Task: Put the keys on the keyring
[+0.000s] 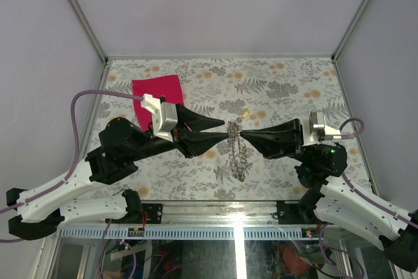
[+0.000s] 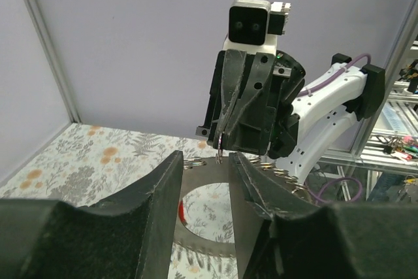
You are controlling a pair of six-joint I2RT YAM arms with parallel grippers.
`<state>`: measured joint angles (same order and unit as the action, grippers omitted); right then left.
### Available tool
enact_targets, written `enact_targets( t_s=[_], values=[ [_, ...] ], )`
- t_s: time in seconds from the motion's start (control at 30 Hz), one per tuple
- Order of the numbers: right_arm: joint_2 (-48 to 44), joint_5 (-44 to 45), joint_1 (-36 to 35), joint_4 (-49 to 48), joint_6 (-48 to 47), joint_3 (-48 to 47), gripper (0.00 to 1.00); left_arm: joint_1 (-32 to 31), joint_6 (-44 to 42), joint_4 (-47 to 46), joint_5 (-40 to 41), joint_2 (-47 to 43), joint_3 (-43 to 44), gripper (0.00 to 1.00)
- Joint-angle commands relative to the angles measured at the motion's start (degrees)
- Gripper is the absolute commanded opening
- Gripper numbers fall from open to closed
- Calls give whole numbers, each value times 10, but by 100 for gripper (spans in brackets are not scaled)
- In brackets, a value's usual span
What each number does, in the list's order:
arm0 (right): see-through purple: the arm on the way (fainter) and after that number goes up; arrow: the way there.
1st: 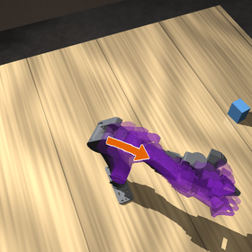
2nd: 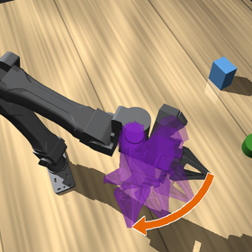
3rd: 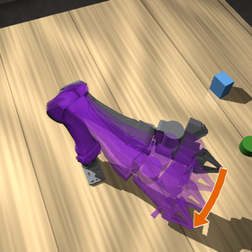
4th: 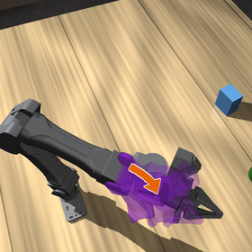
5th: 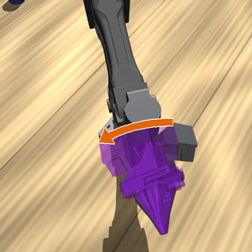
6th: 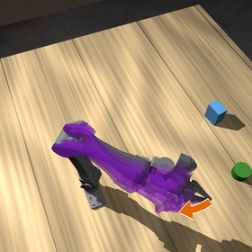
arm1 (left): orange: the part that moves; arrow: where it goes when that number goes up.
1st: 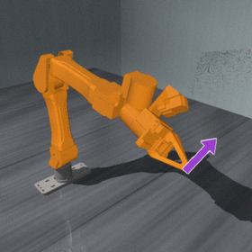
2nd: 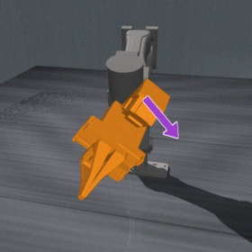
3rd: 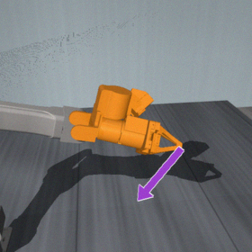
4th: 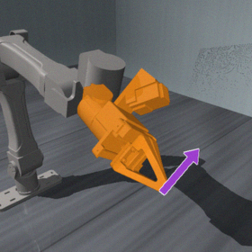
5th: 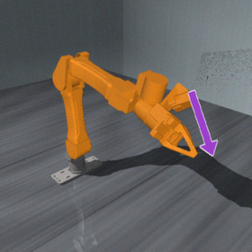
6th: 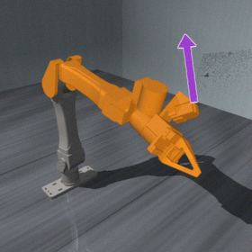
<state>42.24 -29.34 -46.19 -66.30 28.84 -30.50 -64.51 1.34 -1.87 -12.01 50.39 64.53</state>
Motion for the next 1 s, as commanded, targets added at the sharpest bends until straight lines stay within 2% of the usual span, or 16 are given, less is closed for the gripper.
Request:
enact_targets(
  t_s=[0.0, 0.2, 0.6, 0.77, 0.97],
  values=[
    [7, 9, -3, -84, 19, -43, 0, -2, 12, -70, -33, -2, -5, 36],
    [26, 0, -3, -107, 32, -53, 0, -3, 26, -99, -70, 15, -8, 36],
    [32, -15, -3, -114, 42, -64, 0, -2, 31, -119, -70, 32, -14, 31],
    [31, -17, -3, -111, 42, -66, 0, -2, 32, -120, -82, 42, -11, 14],
    [30, -26, -3, -97, 39, -68, 0, -2, 35, -120, -90, 49, -5, 0]
  ],
)
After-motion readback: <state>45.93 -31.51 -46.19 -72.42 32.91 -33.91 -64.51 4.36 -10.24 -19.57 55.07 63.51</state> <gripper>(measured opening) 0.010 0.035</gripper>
